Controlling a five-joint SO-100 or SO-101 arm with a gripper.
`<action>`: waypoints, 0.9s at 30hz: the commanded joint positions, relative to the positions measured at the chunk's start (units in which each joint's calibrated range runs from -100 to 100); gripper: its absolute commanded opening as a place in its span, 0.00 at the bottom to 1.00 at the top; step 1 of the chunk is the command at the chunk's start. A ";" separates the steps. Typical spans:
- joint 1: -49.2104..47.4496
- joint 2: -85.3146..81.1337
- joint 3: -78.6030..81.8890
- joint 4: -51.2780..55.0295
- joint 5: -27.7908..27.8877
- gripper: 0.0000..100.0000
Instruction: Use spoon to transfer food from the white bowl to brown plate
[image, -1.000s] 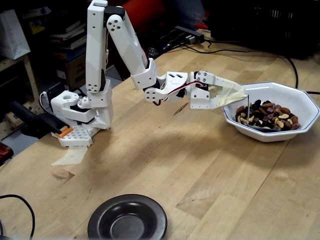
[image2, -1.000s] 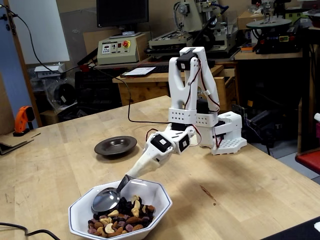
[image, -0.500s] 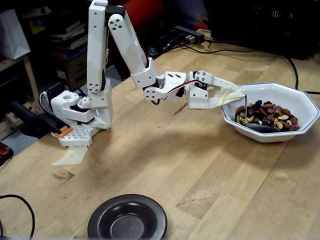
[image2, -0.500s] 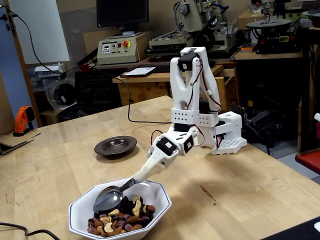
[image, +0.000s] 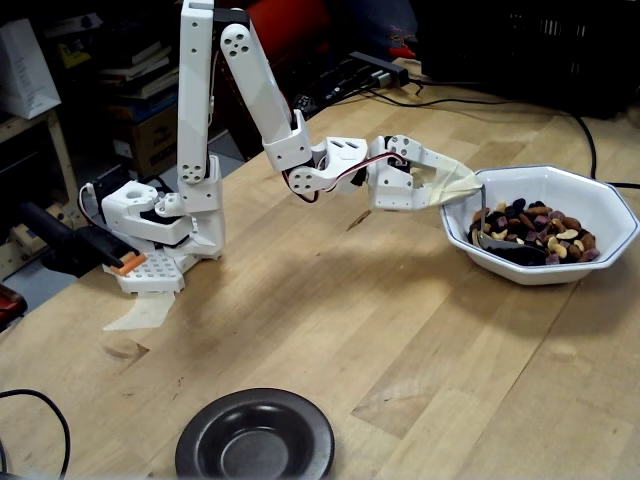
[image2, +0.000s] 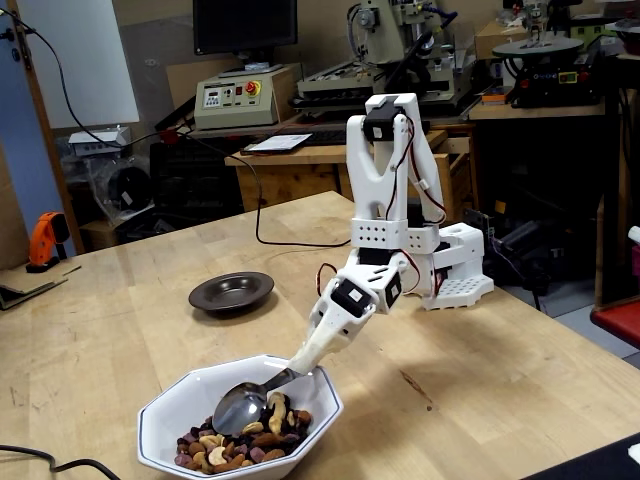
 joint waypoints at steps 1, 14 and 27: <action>-0.60 -1.05 -0.84 -0.03 -0.93 0.04; -0.60 -0.54 -0.84 -0.74 -5.13 0.04; -0.53 -0.20 -2.79 -0.11 -2.30 0.04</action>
